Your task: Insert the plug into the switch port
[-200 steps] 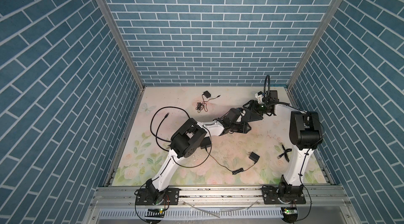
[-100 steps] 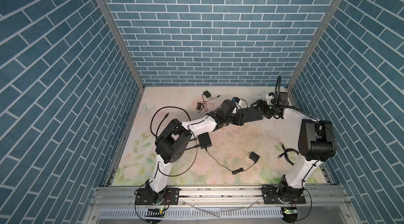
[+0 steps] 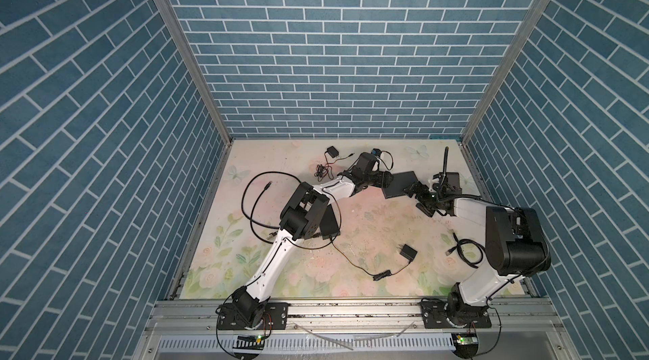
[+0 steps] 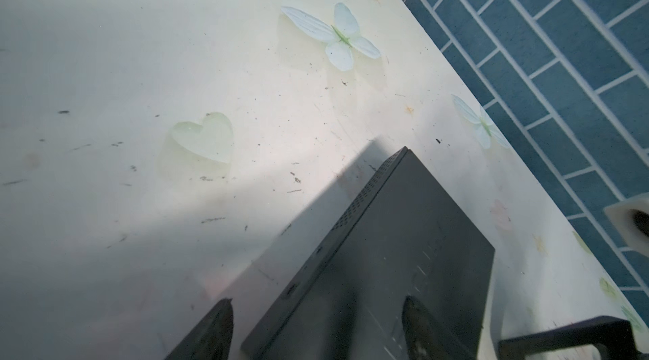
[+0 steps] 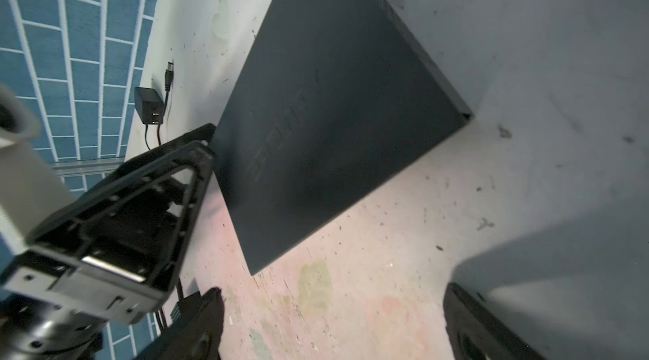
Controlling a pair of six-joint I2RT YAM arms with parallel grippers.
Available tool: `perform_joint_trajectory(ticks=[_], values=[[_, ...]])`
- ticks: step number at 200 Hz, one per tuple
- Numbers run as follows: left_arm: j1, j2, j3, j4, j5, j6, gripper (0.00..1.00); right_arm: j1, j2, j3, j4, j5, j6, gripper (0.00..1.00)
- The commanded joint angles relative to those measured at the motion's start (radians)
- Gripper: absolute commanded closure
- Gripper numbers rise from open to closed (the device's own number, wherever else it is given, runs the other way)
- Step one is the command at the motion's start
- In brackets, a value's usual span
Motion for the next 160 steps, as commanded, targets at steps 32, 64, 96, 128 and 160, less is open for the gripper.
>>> perform_joint_trajectory(ticks=[32, 64, 96, 128, 160], values=[[-0.003, 0.039, 0.053, 0.095, 0.196, -0.06, 0.26, 0.002, 0.119, 0.102, 0.08, -0.016, 0.059, 0.04], [-0.015, -0.077, -0.162, 0.226, 0.339, -0.069, 0.28, -0.012, 0.219, 0.251, 0.036, -0.029, 0.033, 0.04], [-0.045, -0.21, -0.379, 0.341, 0.43, -0.078, 0.29, -0.004, 0.293, 0.399, -0.075, -0.091, -0.074, 0.09], [-0.075, -0.315, -0.504, 0.332, 0.327, -0.035, 0.29, 0.008, 0.311, 0.423, -0.144, -0.115, -0.14, 0.12], [0.0, -0.413, -0.596, 0.279, 0.133, -0.051, 0.31, 0.008, 0.284, 0.392, -0.195, -0.095, -0.202, 0.12]])
